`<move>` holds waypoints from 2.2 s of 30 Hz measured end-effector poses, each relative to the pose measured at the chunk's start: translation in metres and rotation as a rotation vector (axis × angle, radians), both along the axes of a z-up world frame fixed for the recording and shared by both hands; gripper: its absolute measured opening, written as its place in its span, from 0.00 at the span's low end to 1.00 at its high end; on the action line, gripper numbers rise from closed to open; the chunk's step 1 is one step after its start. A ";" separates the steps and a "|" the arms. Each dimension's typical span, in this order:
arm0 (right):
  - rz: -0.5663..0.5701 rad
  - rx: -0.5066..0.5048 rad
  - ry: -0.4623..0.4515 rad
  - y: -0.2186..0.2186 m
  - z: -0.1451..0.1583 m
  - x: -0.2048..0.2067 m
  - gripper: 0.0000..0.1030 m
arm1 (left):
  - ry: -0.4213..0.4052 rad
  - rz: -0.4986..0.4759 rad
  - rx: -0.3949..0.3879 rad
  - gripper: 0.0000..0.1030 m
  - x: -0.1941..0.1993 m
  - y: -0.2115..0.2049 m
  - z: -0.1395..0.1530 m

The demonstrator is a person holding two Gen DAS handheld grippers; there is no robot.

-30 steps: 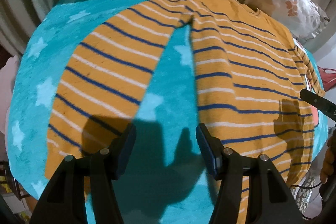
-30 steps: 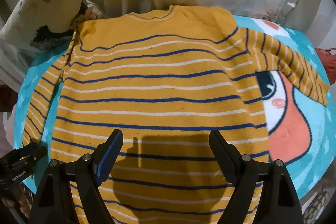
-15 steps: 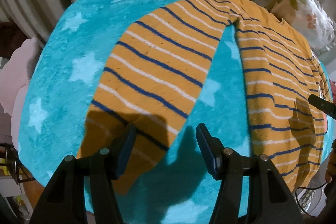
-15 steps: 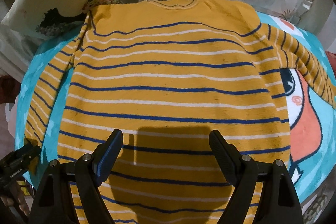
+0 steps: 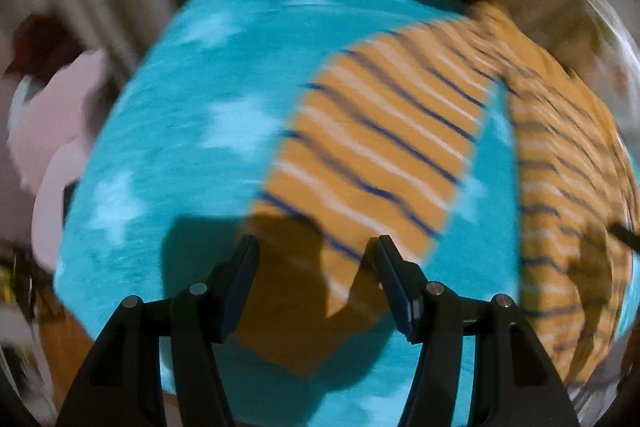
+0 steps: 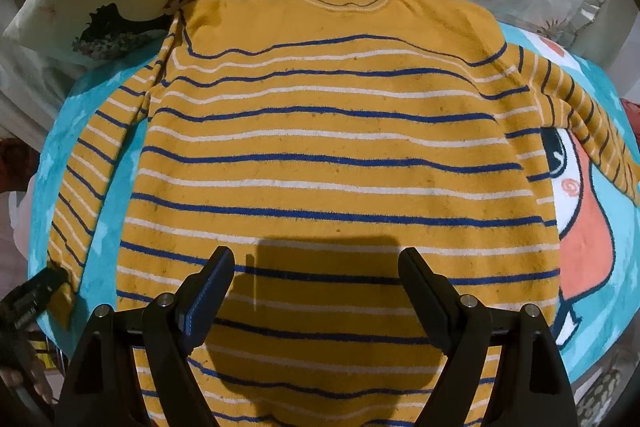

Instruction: Fold small clothes

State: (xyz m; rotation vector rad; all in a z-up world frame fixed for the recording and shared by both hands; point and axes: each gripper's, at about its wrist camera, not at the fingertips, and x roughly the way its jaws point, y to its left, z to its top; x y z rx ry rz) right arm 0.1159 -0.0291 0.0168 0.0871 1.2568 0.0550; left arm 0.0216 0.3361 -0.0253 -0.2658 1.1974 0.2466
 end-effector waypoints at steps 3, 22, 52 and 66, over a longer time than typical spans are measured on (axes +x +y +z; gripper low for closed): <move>-0.010 0.000 0.003 -0.003 0.001 -0.002 0.85 | -0.008 0.162 -0.041 0.57 -0.015 0.049 -0.001; 0.023 -0.030 0.017 0.013 0.002 -0.013 0.85 | -0.023 -0.137 0.023 0.33 -0.017 -0.020 -0.011; -0.141 0.073 -0.100 -0.186 0.033 -0.013 0.85 | -0.135 -0.411 -0.546 0.16 0.073 -0.322 0.069; 0.186 0.254 -0.052 -0.141 0.002 0.020 0.57 | -0.055 -0.113 -0.416 0.41 0.006 -0.246 0.041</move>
